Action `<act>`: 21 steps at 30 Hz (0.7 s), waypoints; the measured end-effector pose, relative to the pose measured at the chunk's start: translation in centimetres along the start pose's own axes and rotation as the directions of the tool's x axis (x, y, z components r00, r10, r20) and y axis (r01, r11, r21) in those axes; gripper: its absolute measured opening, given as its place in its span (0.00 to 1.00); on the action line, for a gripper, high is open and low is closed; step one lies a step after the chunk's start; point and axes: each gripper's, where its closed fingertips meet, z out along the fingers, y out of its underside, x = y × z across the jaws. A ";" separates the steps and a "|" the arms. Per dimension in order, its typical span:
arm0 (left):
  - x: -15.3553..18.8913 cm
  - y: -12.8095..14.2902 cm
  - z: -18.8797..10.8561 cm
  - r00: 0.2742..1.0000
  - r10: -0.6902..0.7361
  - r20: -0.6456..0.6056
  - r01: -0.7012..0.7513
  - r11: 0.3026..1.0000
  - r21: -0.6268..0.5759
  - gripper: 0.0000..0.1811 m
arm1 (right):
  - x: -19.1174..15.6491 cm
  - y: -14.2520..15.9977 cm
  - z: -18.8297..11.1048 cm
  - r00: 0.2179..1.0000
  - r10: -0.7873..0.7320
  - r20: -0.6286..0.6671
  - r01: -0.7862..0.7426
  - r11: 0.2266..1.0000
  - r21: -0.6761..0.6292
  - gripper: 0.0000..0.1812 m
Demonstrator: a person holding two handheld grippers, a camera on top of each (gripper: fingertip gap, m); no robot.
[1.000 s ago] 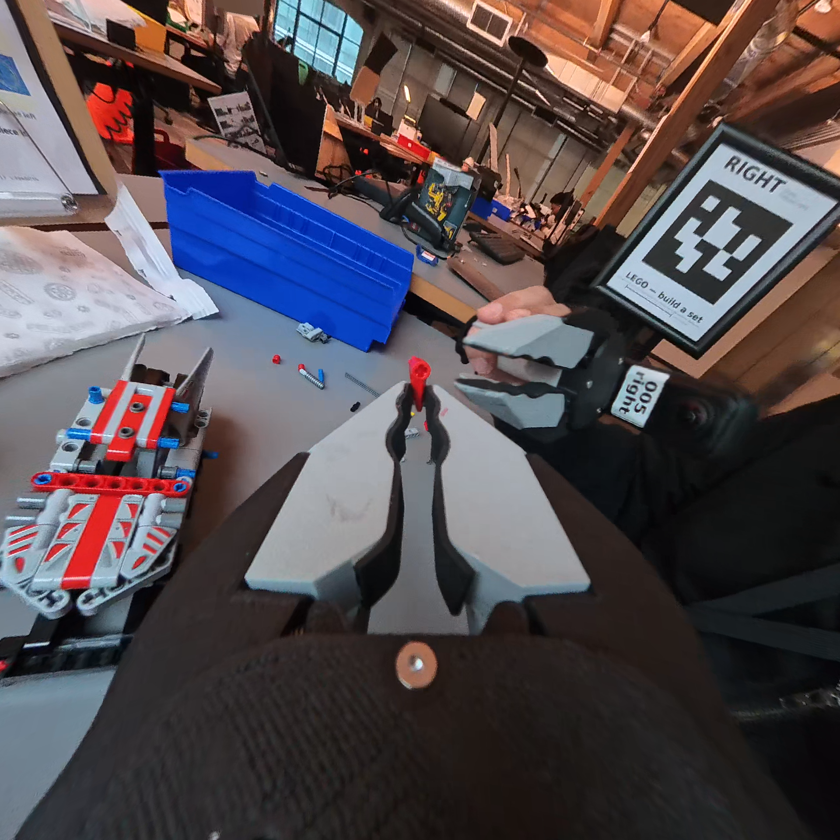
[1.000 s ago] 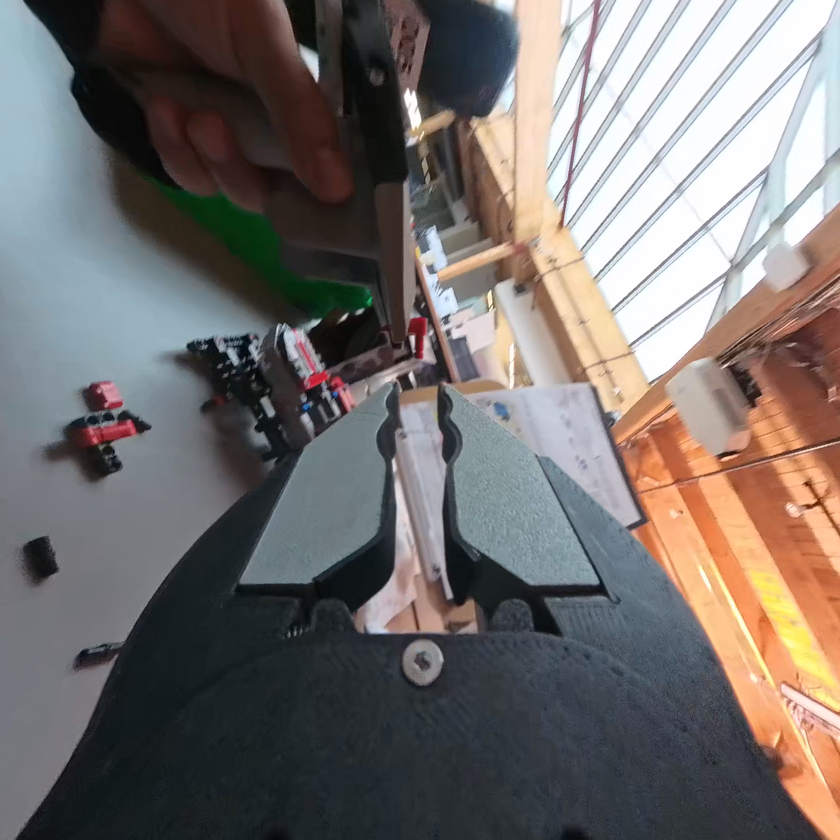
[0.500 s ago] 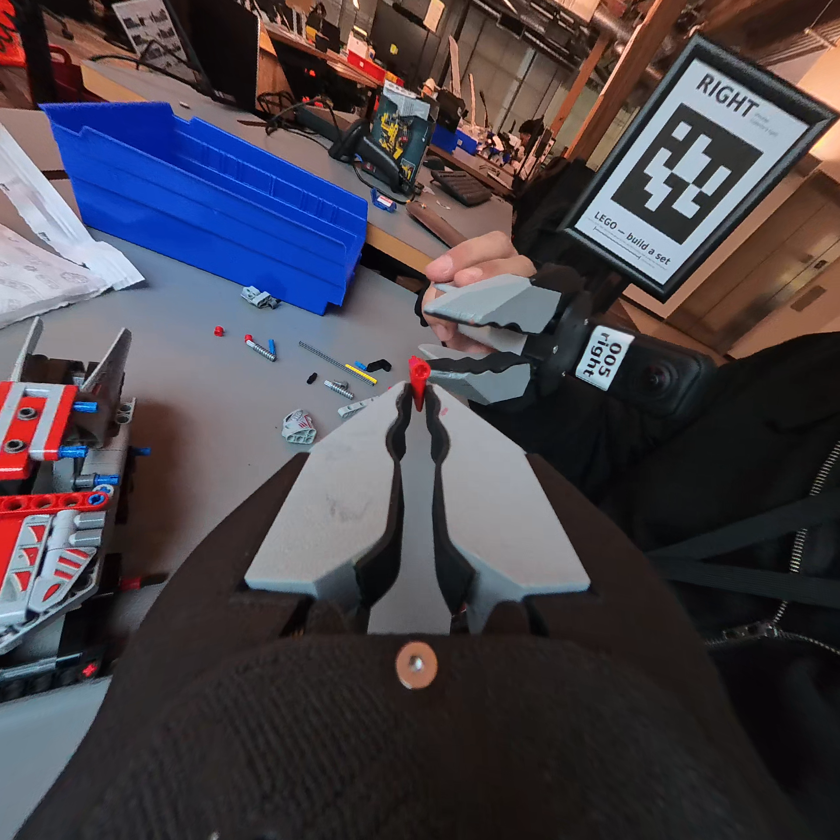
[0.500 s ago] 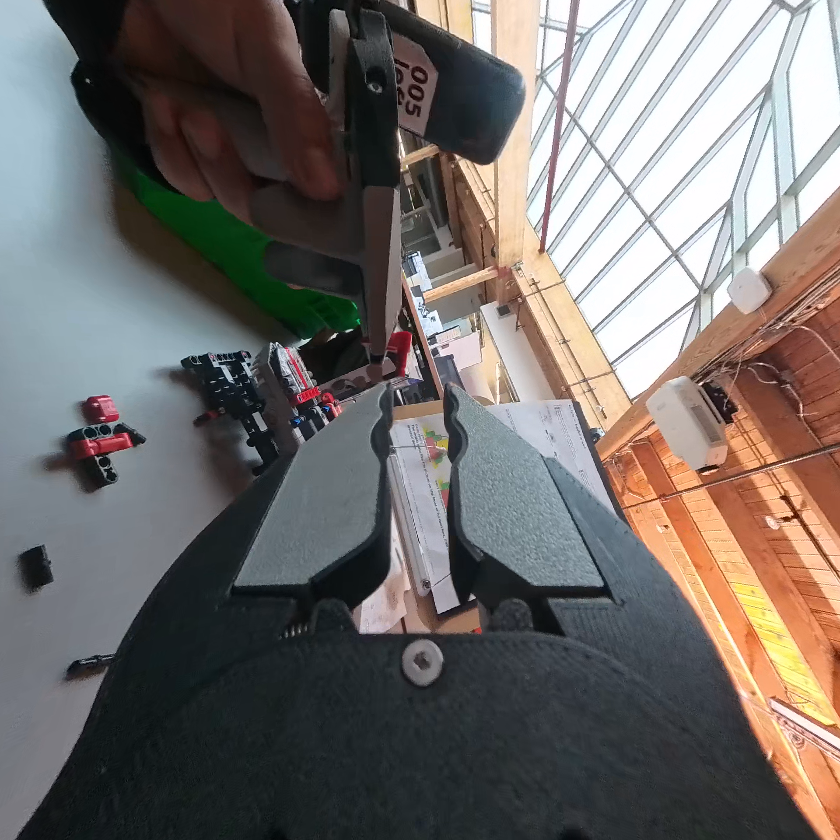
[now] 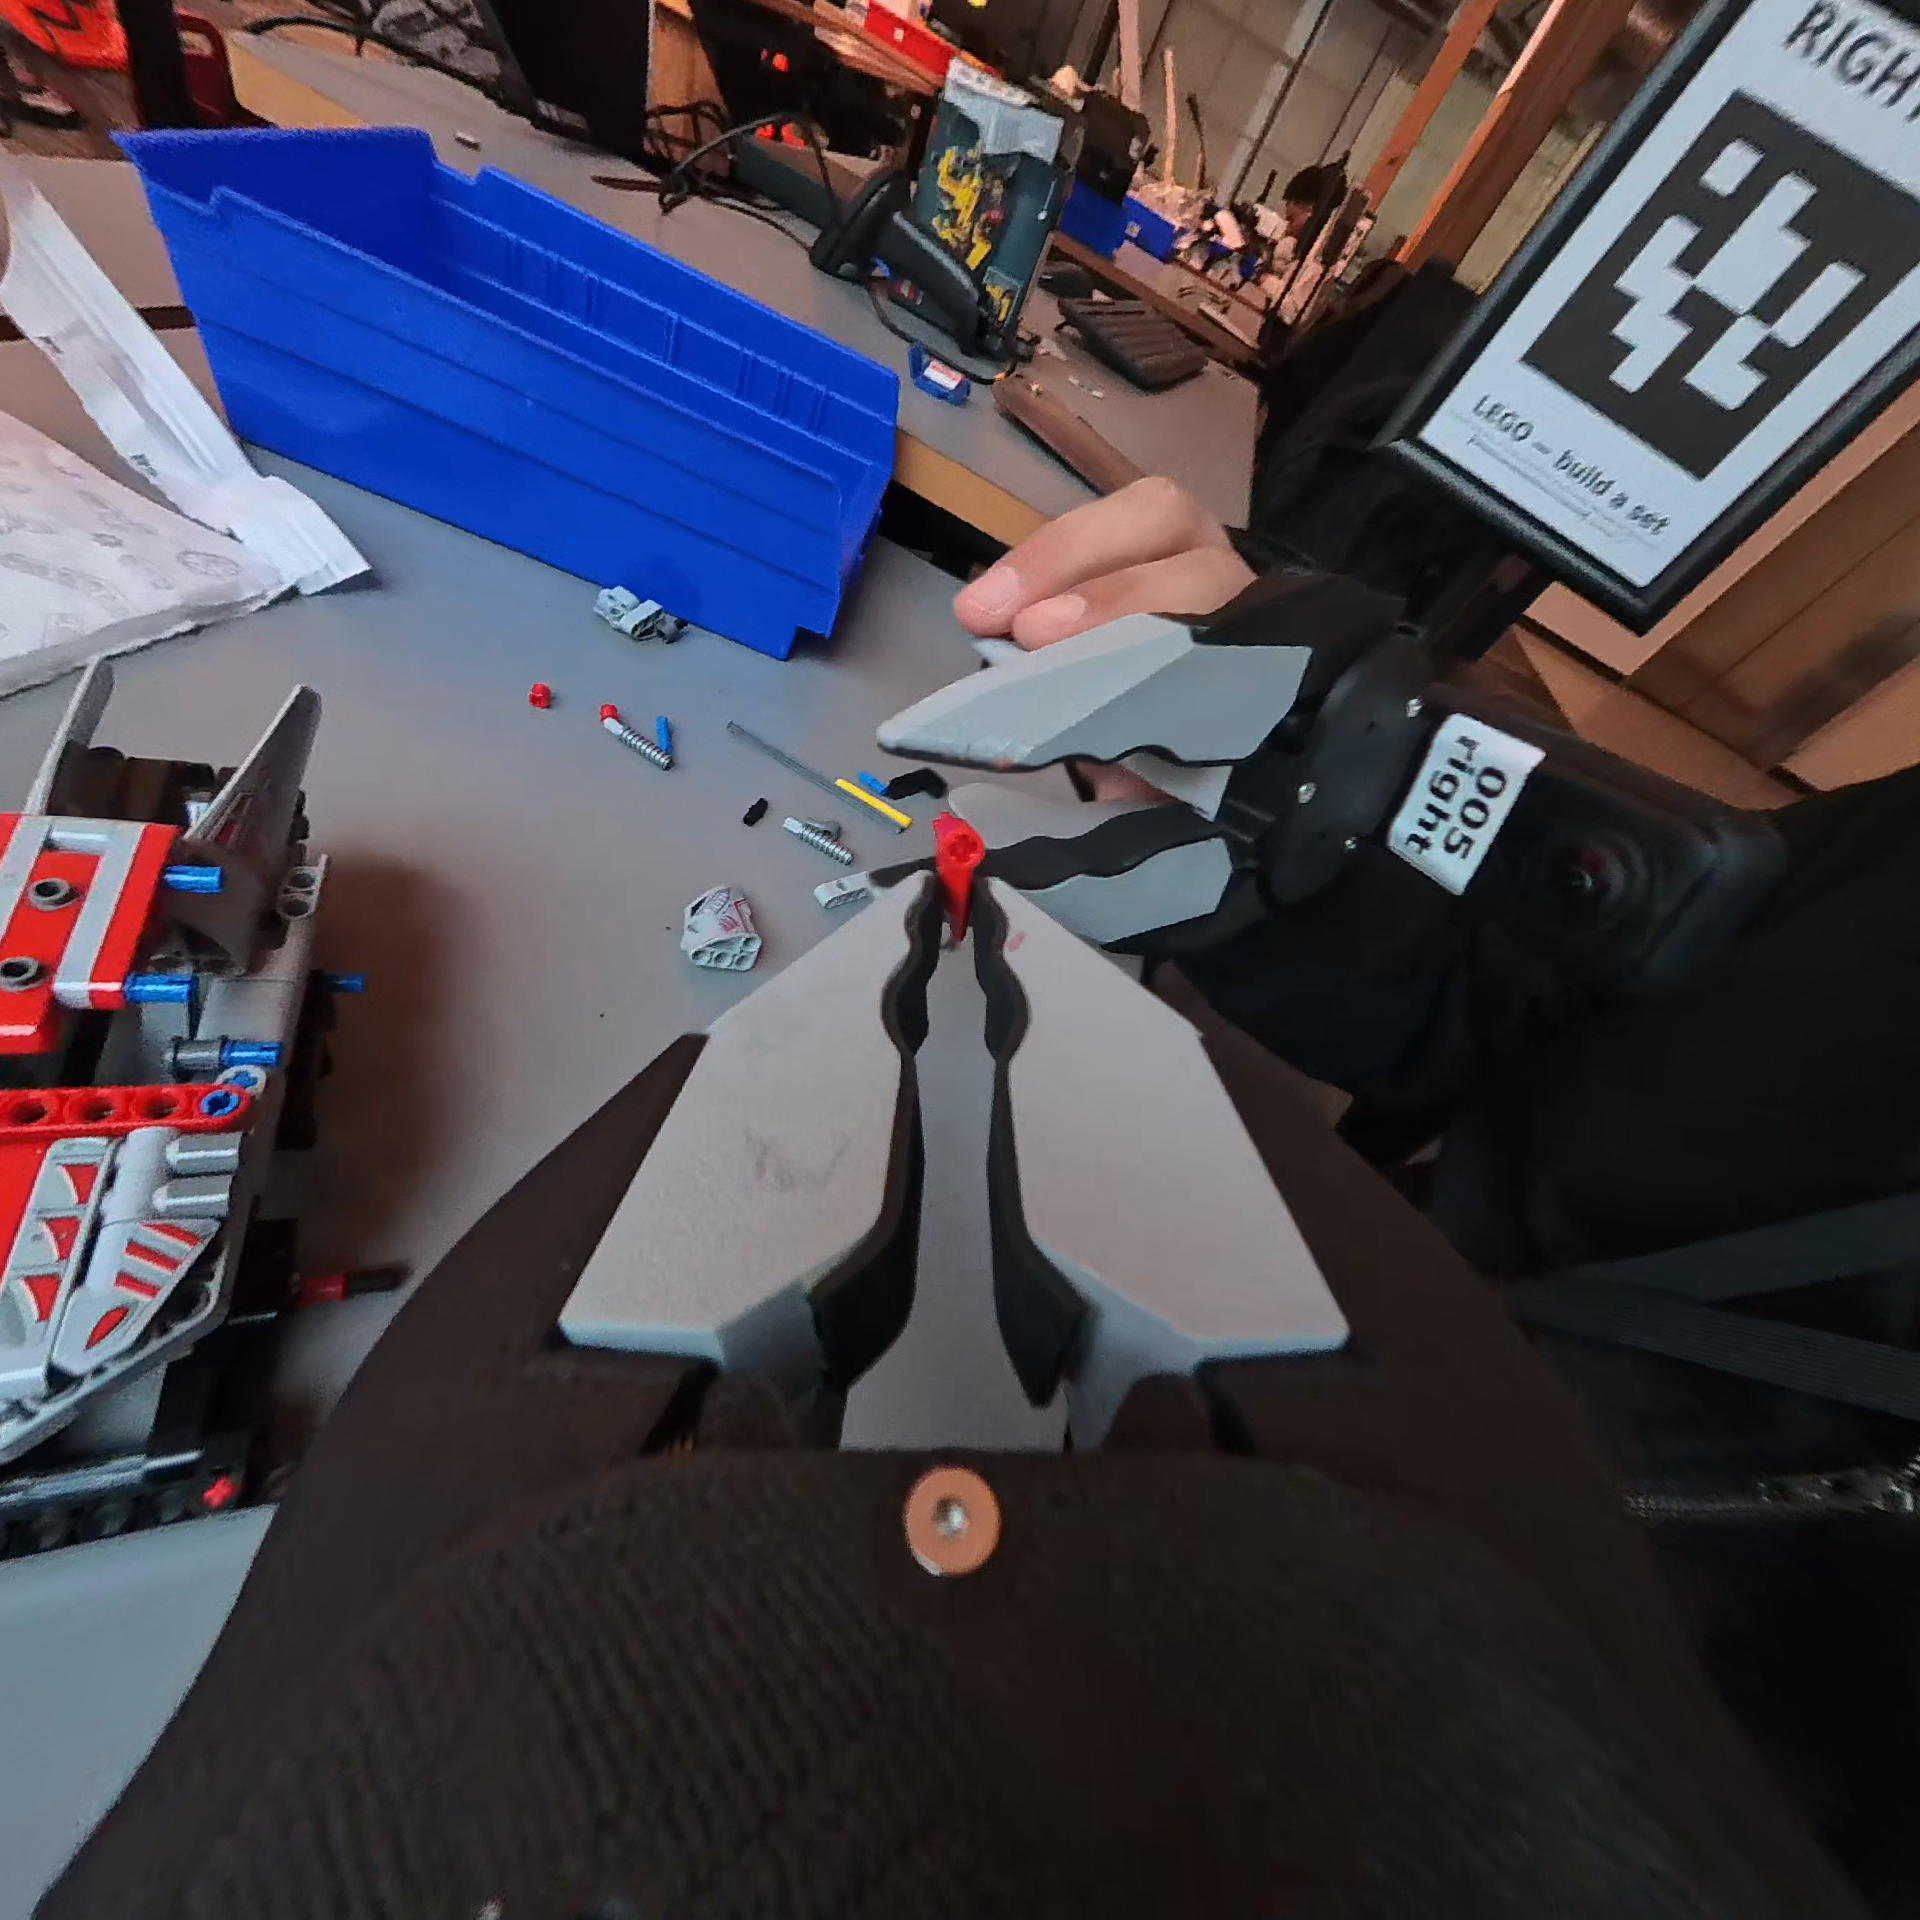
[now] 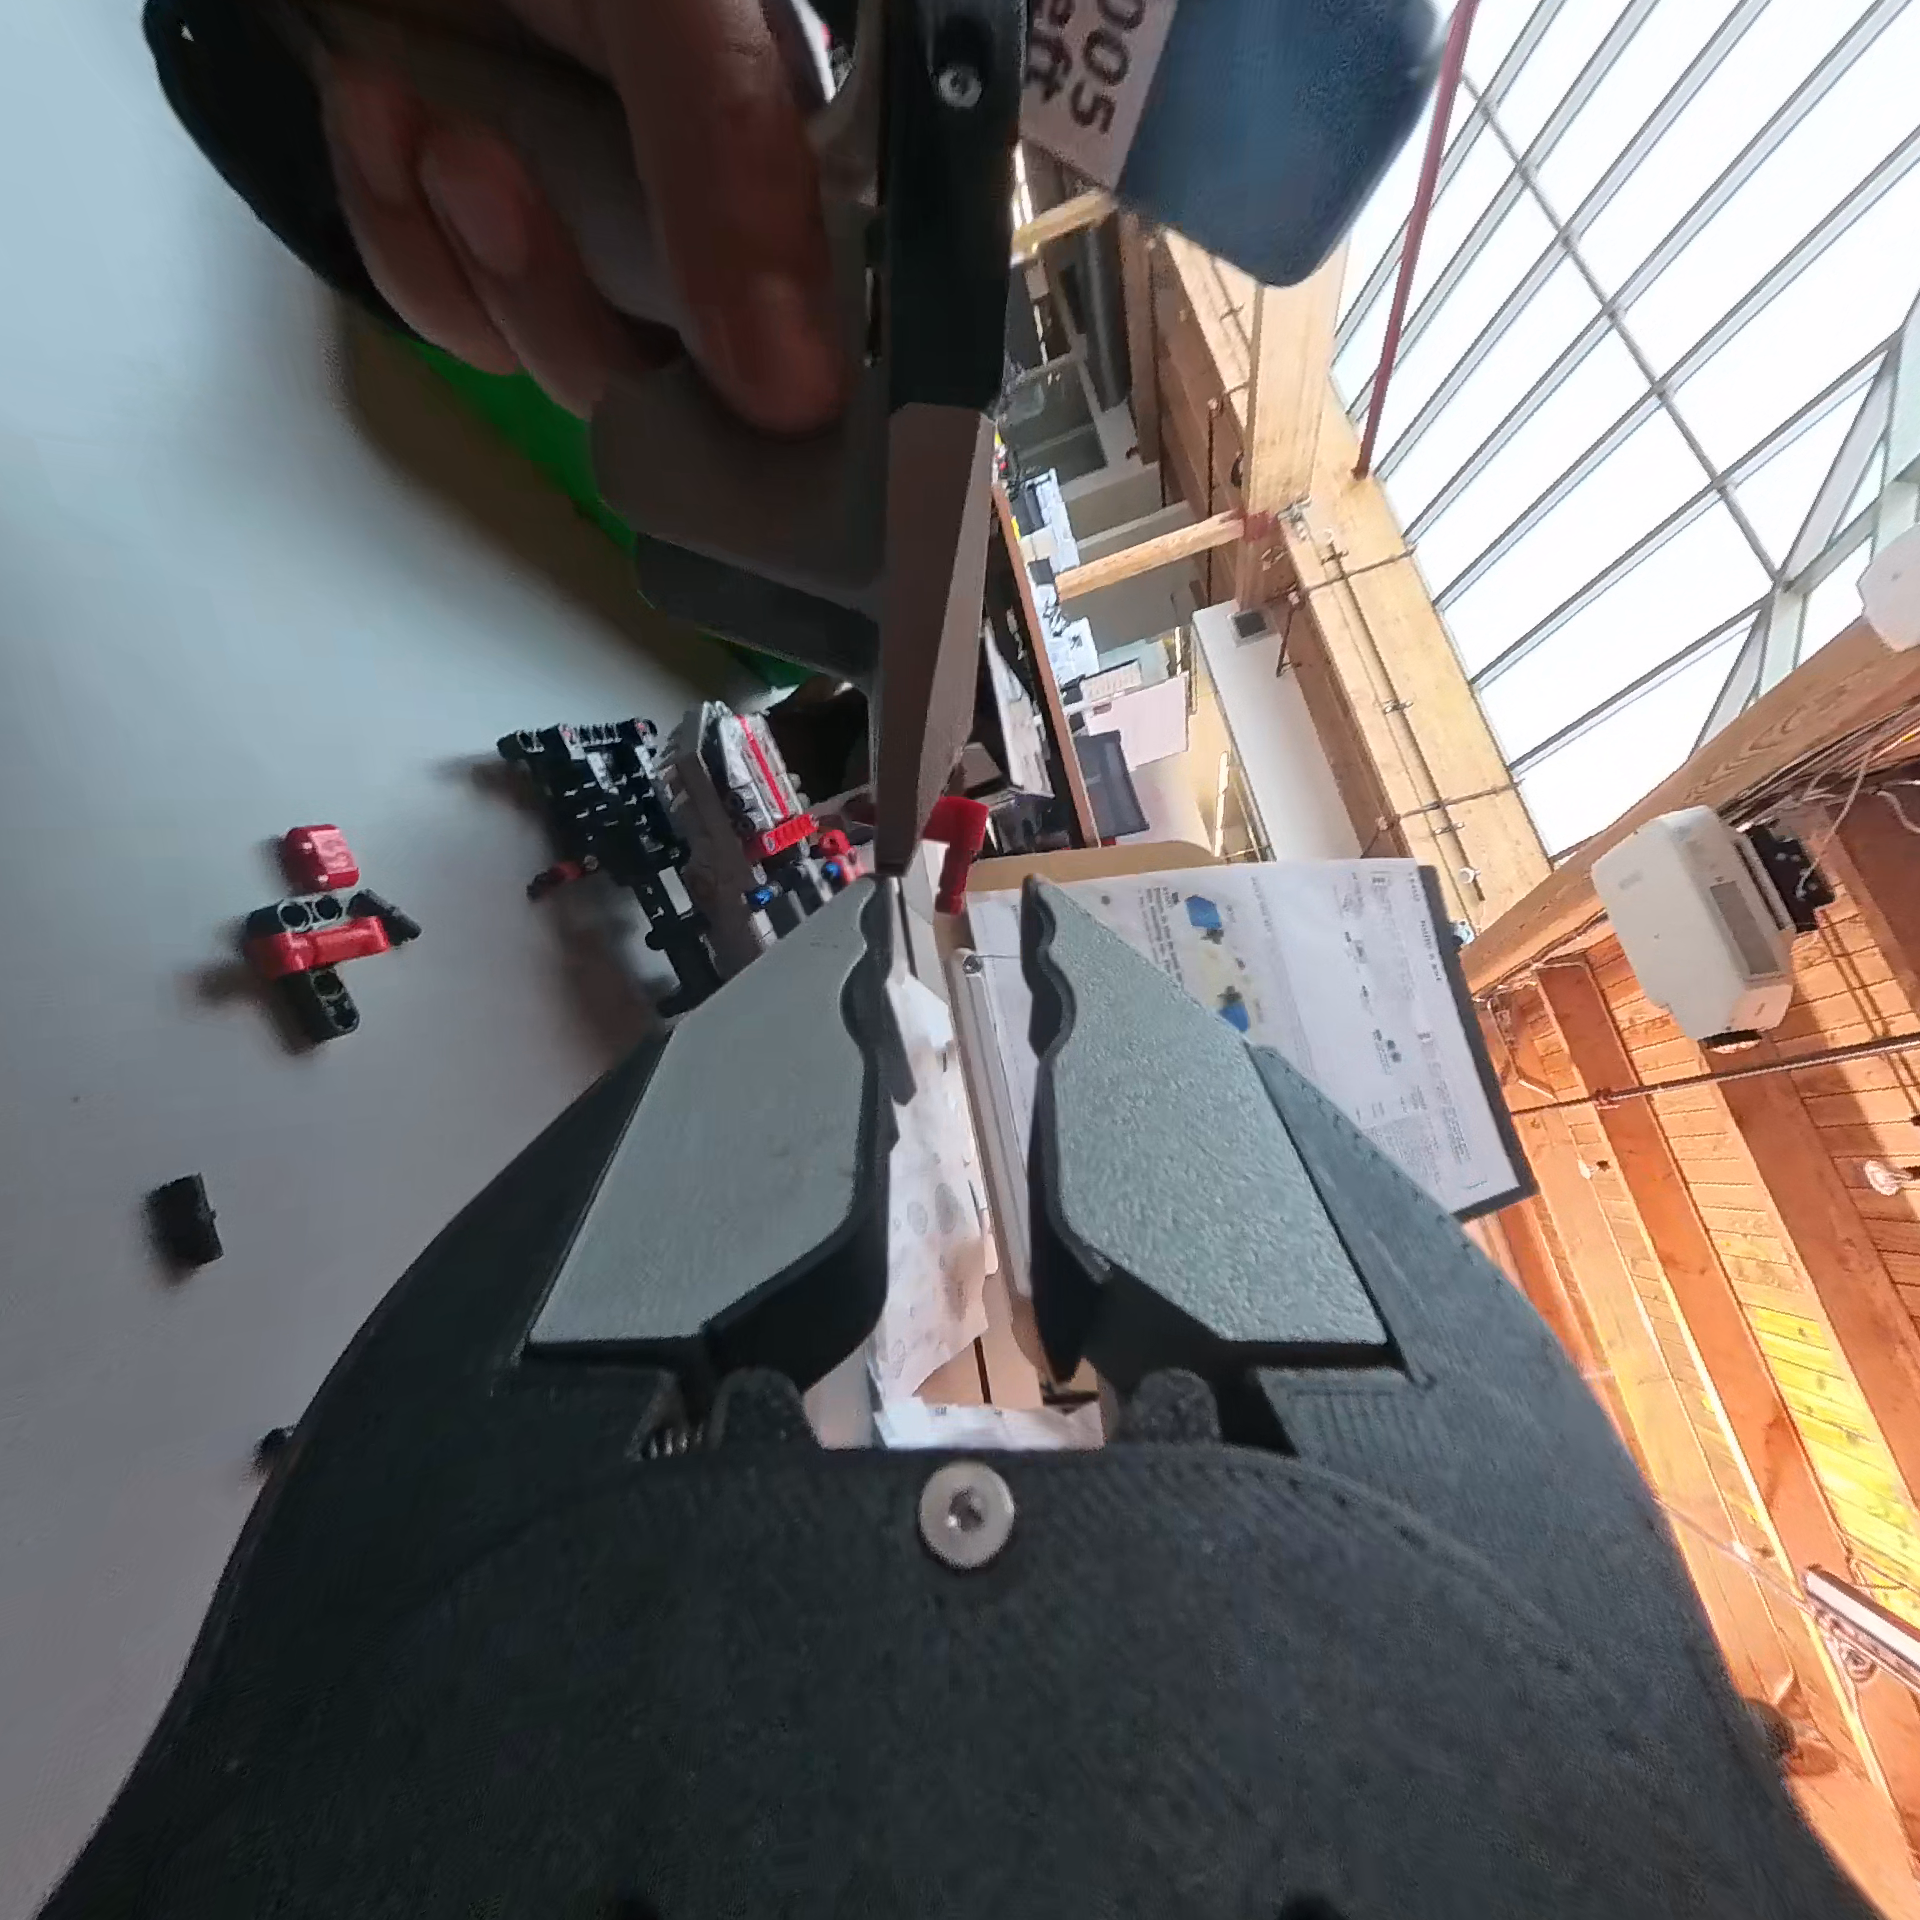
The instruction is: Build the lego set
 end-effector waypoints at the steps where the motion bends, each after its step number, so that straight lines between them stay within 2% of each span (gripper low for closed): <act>1: -0.2 0.2 0.1 1.000 -0.004 0.010 0.004 1.000 -0.010 0.02 | -0.2 0.2 0.1 1.000 -0.005 0.007 0.005 1.000 -0.009 0.11; 5: -1.3 1.2 0.3 0.998 0.008 0.066 -0.004 0.998 -0.063 0.02 | -0.7 0.7 0.6 0.999 -0.037 0.019 0.038 0.998 -0.057 0.07; 9: -2.2 1.6 0.6 0.996 -0.020 0.090 0.025 0.998 -0.058 0.02 | -1.8 1.4 1.1 0.998 -0.025 0.063 0.031 0.994 -0.104 0.00; 12: -3.2 2.2 0.7 0.993 -0.037 0.112 0.044 0.997 -0.060 0.02 | -2.5 1.9 1.6 0.997 -0.040 0.064 0.049 0.988 -0.145 0.00; 17: -3.3 2.5 0.9 0.994 -0.042 0.103 0.049 0.997 -0.067 0.02 | -2.7 2.0 1.7 0.996 -0.056 0.063 0.064 0.989 -0.135 0.00; 19: -3.1 1.7 0.6 0.995 -0.008 0.099 0.010 1.000 -0.018 0.02 | -2.1 1.9 1.6 0.999 -0.028 0.021 0.030 0.992 -0.120 0.00; 21: -3.3 1.4 0.6 0.974 0.110 0.197 -0.108 0.994 -0.025 0.02 | -1.8 2.2 1.7 0.998 0.060 0.006 -0.059 0.991 -0.117 0.00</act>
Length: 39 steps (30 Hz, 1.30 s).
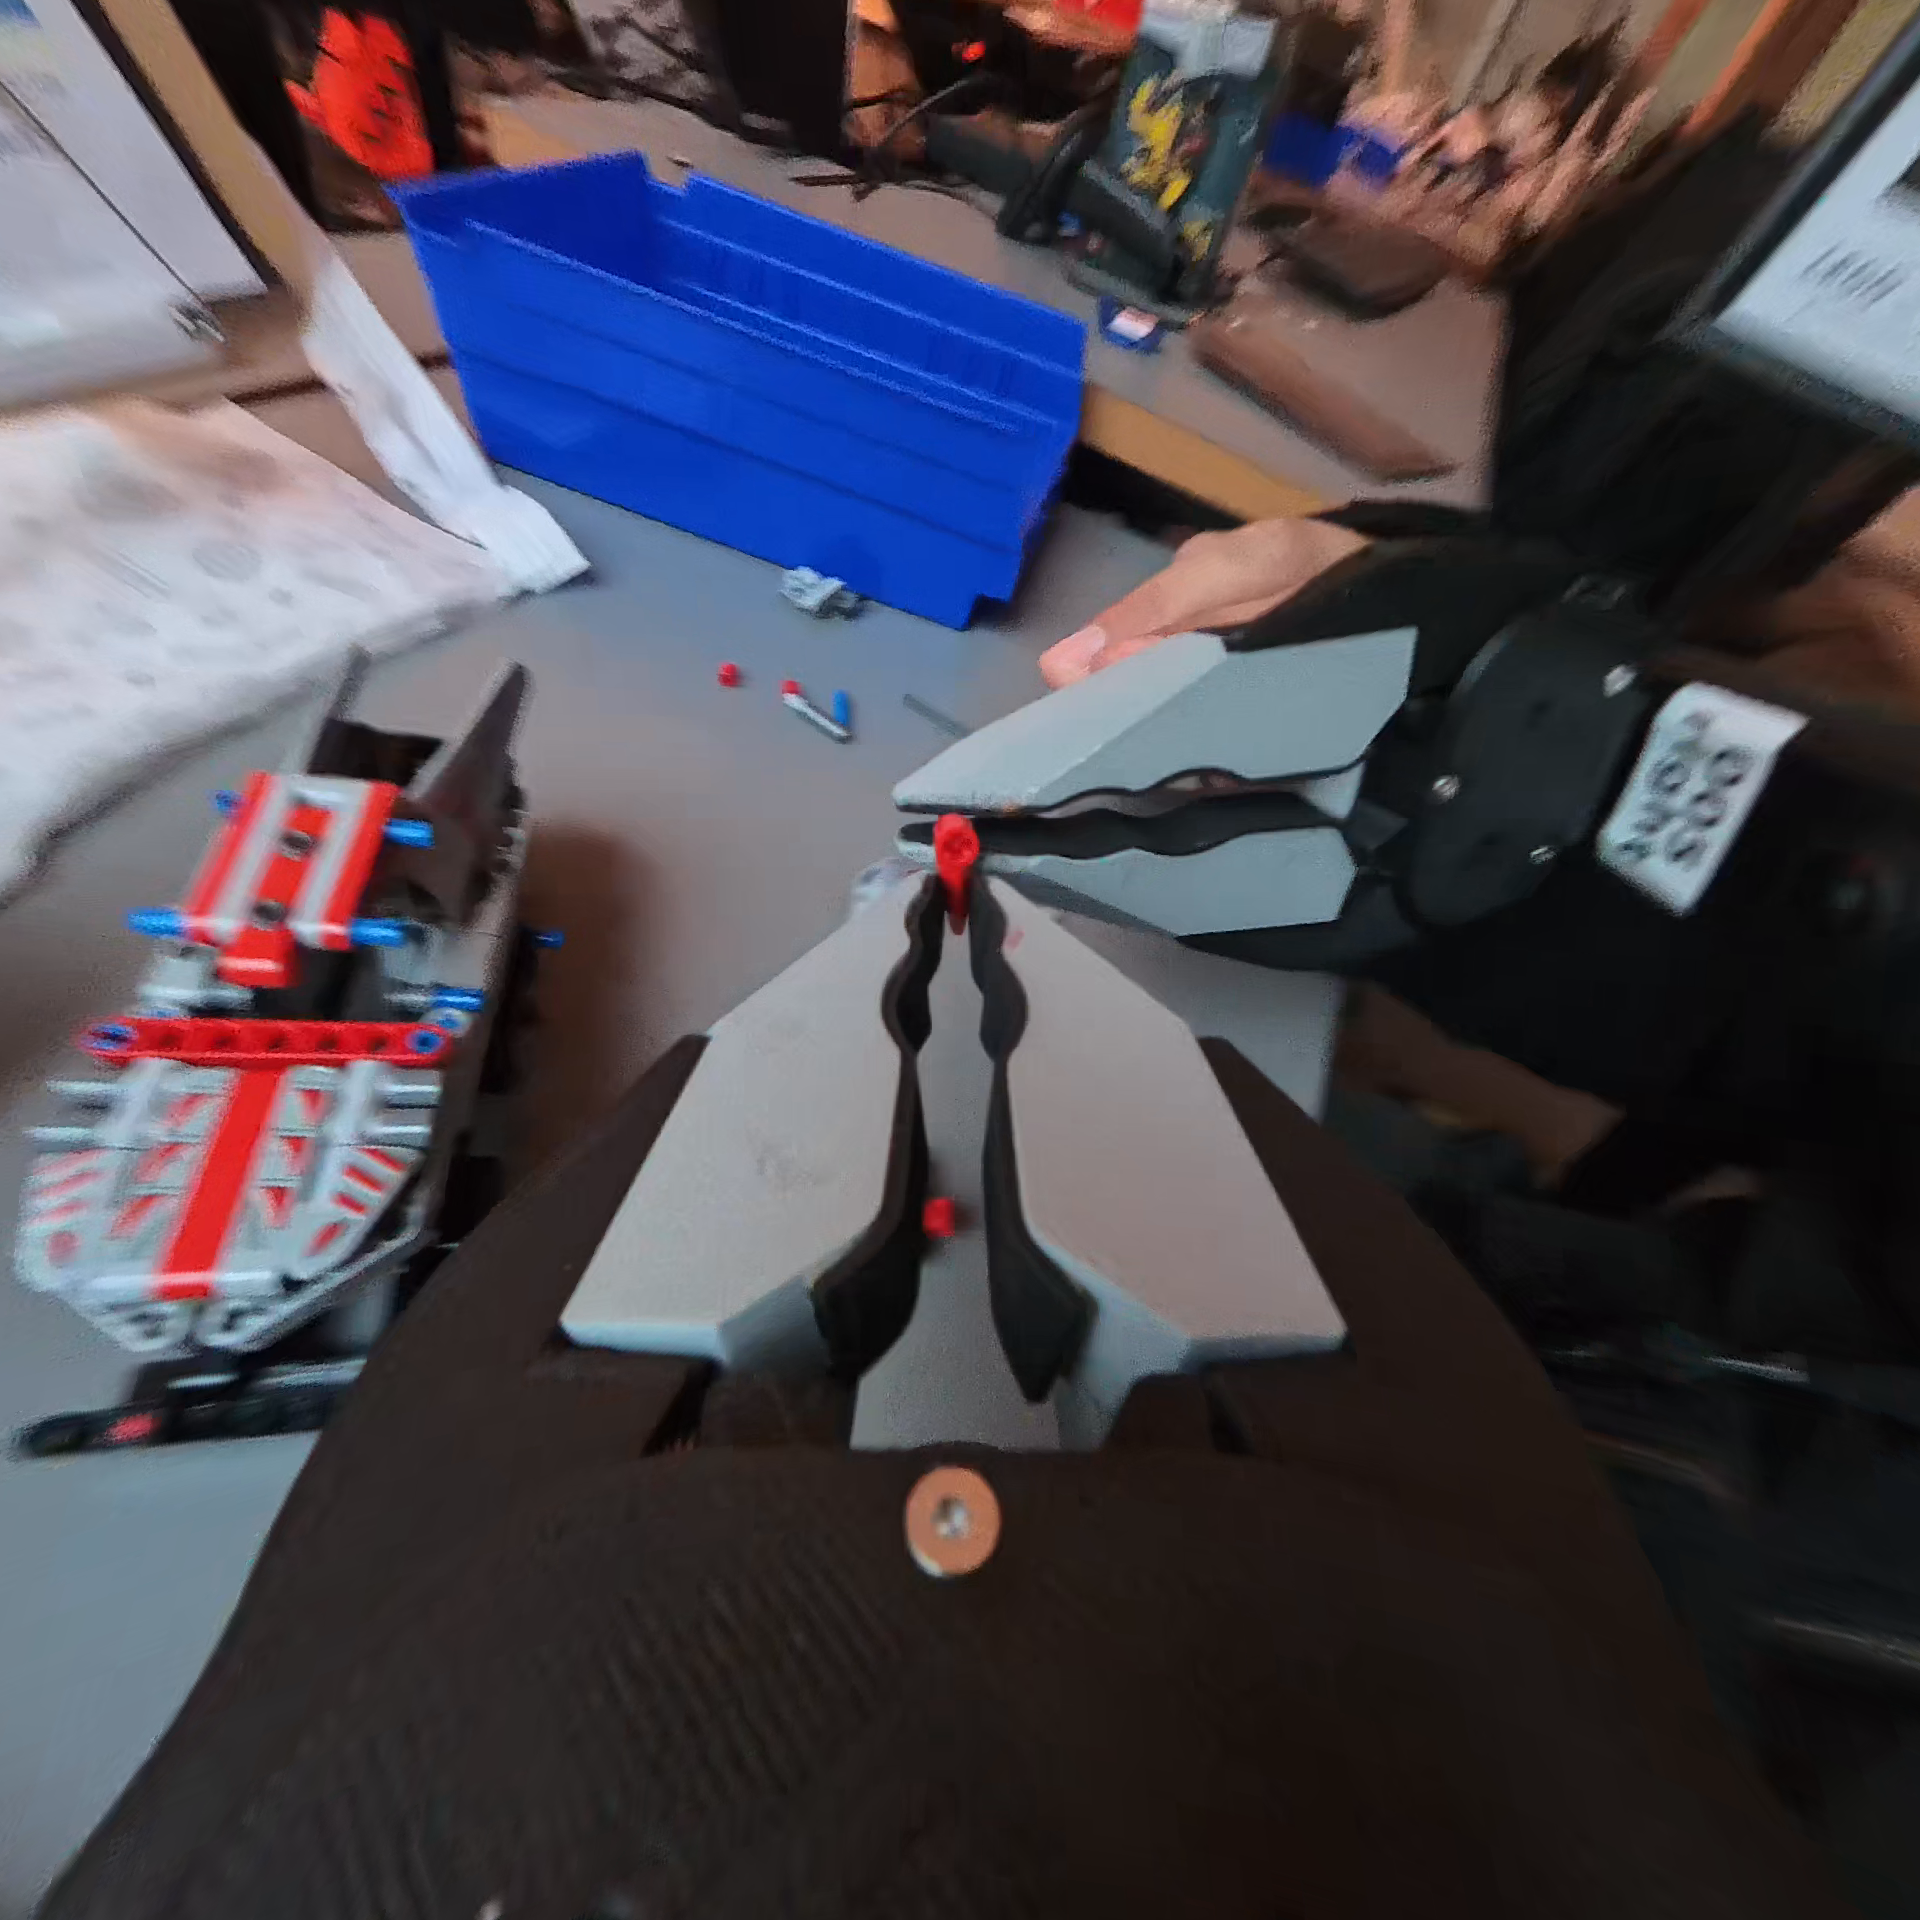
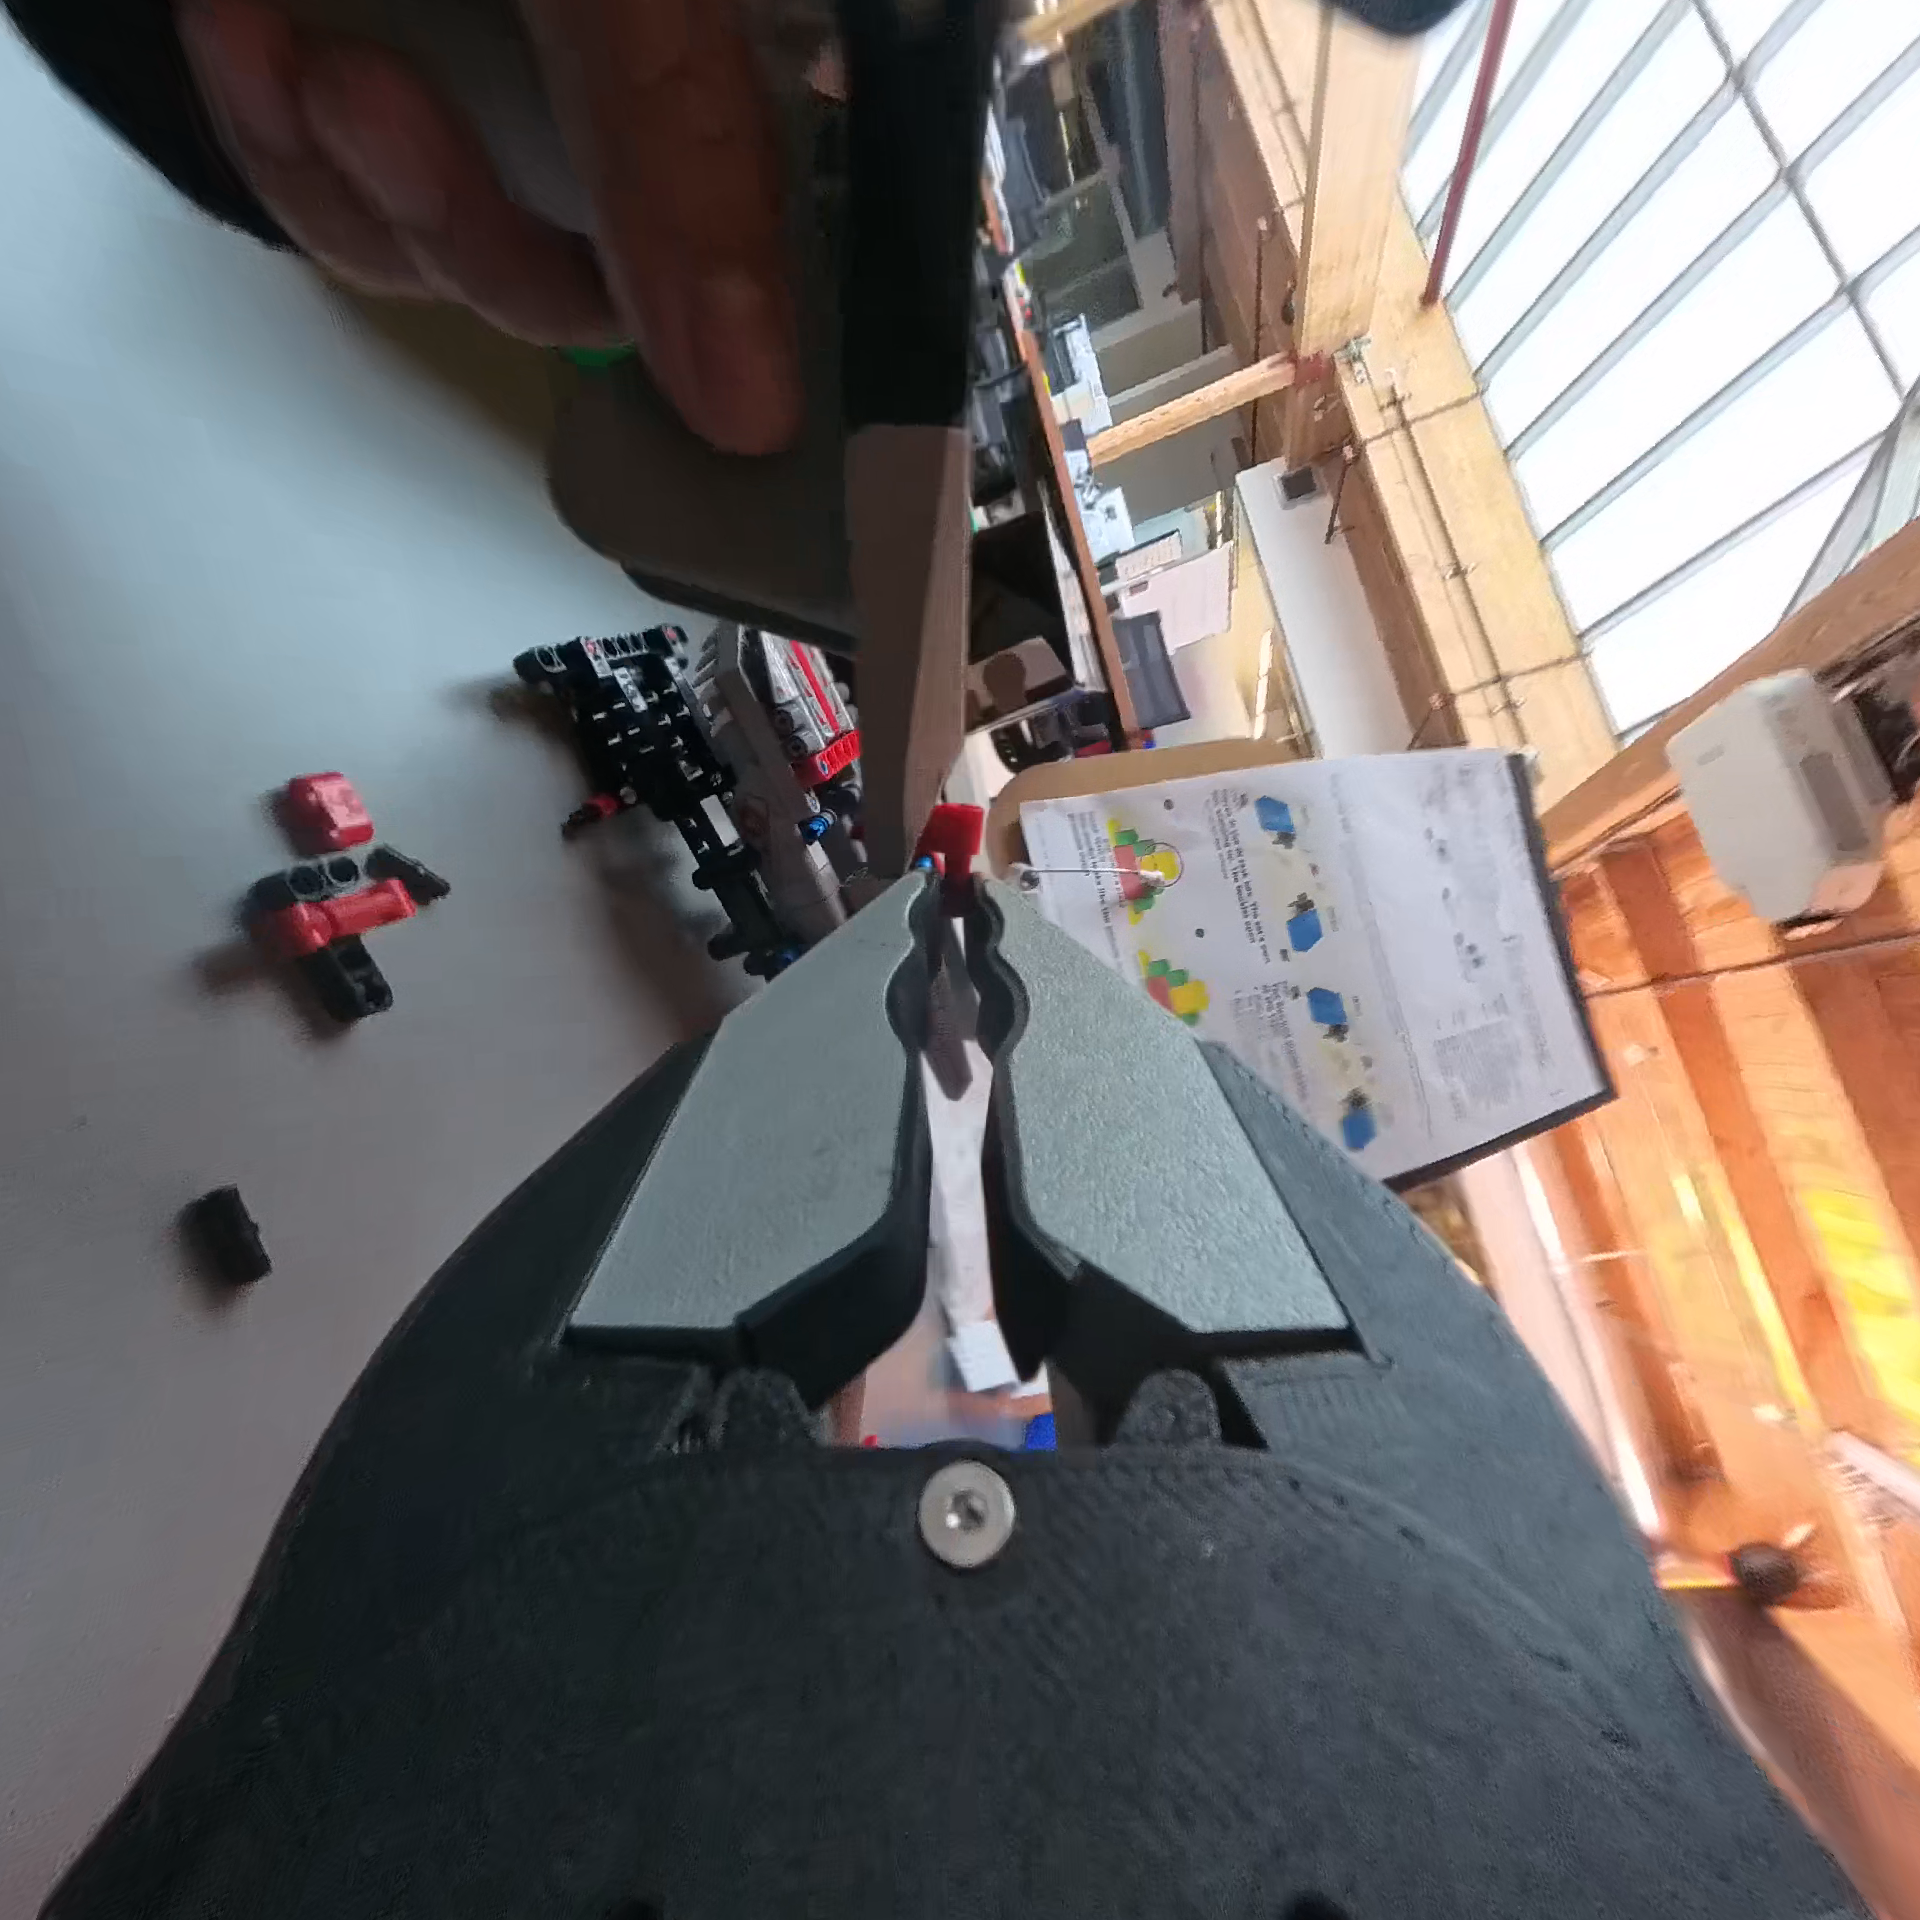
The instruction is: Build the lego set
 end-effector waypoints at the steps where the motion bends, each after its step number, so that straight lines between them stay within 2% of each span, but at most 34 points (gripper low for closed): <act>1: -0.2 0.0 0.1 0.996 0.070 0.058 -0.069 0.997 -0.016 0.01 | 0.1 0.2 0.1 1.000 0.003 -0.020 -0.003 1.000 0.000 0.00; 3: -0.3 -0.2 0.1 0.987 0.118 0.106 -0.118 0.993 -0.011 0.01 | 0.2 0.4 0.2 0.999 0.012 -0.041 -0.012 1.000 0.006 0.00; 8: -0.7 -0.6 0.1 0.995 0.045 0.094 -0.052 0.996 0.070 0.01 | 0.2 0.8 0.6 0.995 0.087 -0.054 -0.086 0.996 0.009 0.00; 11: -0.4 -1.4 0.0 0.993 0.059 0.107 -0.076 0.983 0.169 0.02 | 0.3 1.6 0.6 0.989 0.136 -0.055 -0.137 0.990 -0.023 0.00; 12: 1.1 -3.8 -1.4 0.995 0.086 0.046 -0.096 0.941 0.324 0.01 | -0.6 4.0 1.2 0.990 0.140 -0.023 -0.142 0.980 -0.138 0.00; 13: 1.7 -5.6 -3.0 0.995 0.096 0.036 -0.103 0.920 0.378 0.02 | -1.8 6.3 1.6 0.988 0.150 0.021 -0.141 0.963 -0.229 0.01; 14: 1.4 -6.7 -4.2 0.987 0.131 0.099 -0.158 0.915 0.371 0.02 | -1.7 6.3 1.5 0.979 0.201 0.031 -0.191 0.960 -0.204 0.02; 15: 0.4 -7.0 -4.7 0.972 0.162 0.171 -0.210 0.923 0.322 0.01 | -0.3 5.0 1.0 0.960 0.279 0.005 -0.276 0.953 -0.121 0.00; 16: -0.7 -6.5 -4.7 0.976 0.125 0.180 -0.174 0.940 0.292 0.02 | 0.9 4.2 0.7 0.938 0.346 -0.018 -0.346 0.936 -0.064 0.00; 17: -1.1 -6.1 -4.7 0.993 0.042 0.110 -0.076 0.943 0.324 0.02 | 1.5 3.9 0.7 0.927 0.373 -0.031 -0.374 0.927 -0.042 0.00; 18: -1.2 -5.5 -4.4 0.999 -0.032 0.024 0.022 0.943 0.333 0.02 | 1.6 3.8 0.7 0.930 0.365 -0.038 -0.366 0.930 -0.029 0.00; 19: -1.6 -4.4 -3.7 0.997 -0.082 -0.008 0.081 0.954 0.288 0.02 | 1.5 3.6 0.7 0.938 0.343 -0.043 -0.344 0.939 -0.026 0.00; 21: -1.6 -3.3 -2.5 0.992 -0.121 -0.039 0.127 0.967 0.221 0.02 | 1.4 3.1 0.5 0.945 0.325 -0.043 -0.326 0.945 -0.013 0.00; 23: -1.5 -2.1 -1.5 0.988 -0.148 -0.042 0.152 0.978 0.143 0.02 | 0.6 2.1 0.5 0.951 0.308 0.038 -0.309 0.951 0.019 0.00; 25: -1.7 -0.3 -0.5 0.987 -0.161 -0.017 0.162 0.986 0.044 0.02 | -0.9 2.5 0.6 0.937 0.304 0.170 -0.300 0.953 -0.048 0.00; 27: -1.8 1.1 0.4 0.988 -0.152 -0.003 0.152 0.988 -0.029 0.02 | -2.2 3.8 0.4 0.870 0.395 0.294 -0.362 0.918 -0.159 0.00; 28: -1.7 2.0 0.9 0.990 -0.140 -0.003 0.139 0.987 -0.078 0.02 | -2.4 4.6 0.3 0.828 0.461 0.319 -0.411 0.886 -0.215 0.00; 31: -1.5 3.3 1.9 0.988 -0.150 -0.021 0.146 0.982 -0.123 0.02 | -3.7 5.5 -0.6 0.657 0.624 0.424 -0.524 0.782 -0.339 0.03; 33: -1.6 4.7 2.4 0.986 -0.165 -0.013 0.159 0.969 -0.190 0.02 | -5.2 6.5 -1.3 0.558 0.680 0.475 -0.527 0.733 -0.430 0.07; 36: -1.9 6.1 3.0 0.989 -0.148 0.014 0.147 0.958 -0.246 0.02 | -7.2 8.1 -1.6 0.494 0.708 0.505 -0.490 0.706 -0.511 0.09; 39: -2.4 7.3 3.5 0.993 -0.102 0.052 0.113 0.949 -0.294 0.02 | -8.5 8.8 -1.4 0.473 0.717 0.512 -0.472 0.697 -0.540 0.09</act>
